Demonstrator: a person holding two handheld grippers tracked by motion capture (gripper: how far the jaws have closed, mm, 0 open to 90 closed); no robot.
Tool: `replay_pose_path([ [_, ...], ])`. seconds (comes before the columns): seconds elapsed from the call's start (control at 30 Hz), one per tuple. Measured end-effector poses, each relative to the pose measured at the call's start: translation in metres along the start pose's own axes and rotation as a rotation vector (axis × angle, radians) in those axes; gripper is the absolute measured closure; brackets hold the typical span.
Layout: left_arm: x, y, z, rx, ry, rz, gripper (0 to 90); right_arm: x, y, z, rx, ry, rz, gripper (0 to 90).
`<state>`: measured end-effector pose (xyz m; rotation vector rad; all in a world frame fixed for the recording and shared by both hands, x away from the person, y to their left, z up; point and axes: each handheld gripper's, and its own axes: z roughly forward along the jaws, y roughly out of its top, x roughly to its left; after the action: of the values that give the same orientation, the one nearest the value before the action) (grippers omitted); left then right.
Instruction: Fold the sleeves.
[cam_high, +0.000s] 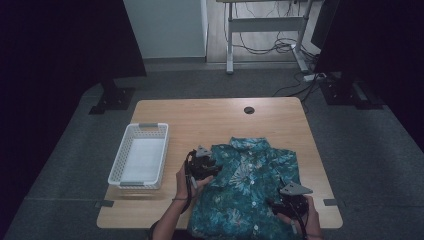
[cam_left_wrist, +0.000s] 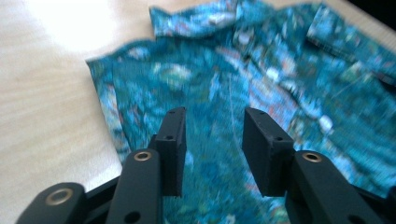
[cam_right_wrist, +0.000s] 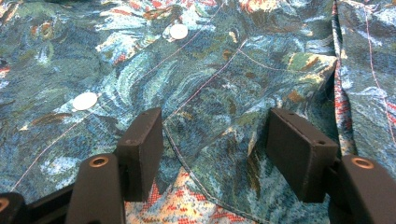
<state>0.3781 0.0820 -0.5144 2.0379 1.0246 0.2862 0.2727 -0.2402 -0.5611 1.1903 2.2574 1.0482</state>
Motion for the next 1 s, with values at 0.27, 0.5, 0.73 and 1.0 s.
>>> replay_pose_path([
  [0.27,-0.002,-0.016,0.009,0.030,0.065,0.062,52.0,0.000,-0.001,0.000,-0.004,0.002,-0.002,36.0],
  [0.5,0.001,-0.027,0.014,0.053,0.130,0.076,47.6,0.000,-0.001,0.000,-0.007,-0.001,0.000,35.6],
  [0.73,0.008,-0.035,0.013,0.031,0.154,0.056,47.1,0.001,0.000,0.001,-0.007,-0.005,0.004,35.3],
  [1.0,0.013,-0.042,0.006,0.012,0.163,0.057,47.0,0.005,0.002,0.003,-0.004,-0.008,0.008,34.8],
])
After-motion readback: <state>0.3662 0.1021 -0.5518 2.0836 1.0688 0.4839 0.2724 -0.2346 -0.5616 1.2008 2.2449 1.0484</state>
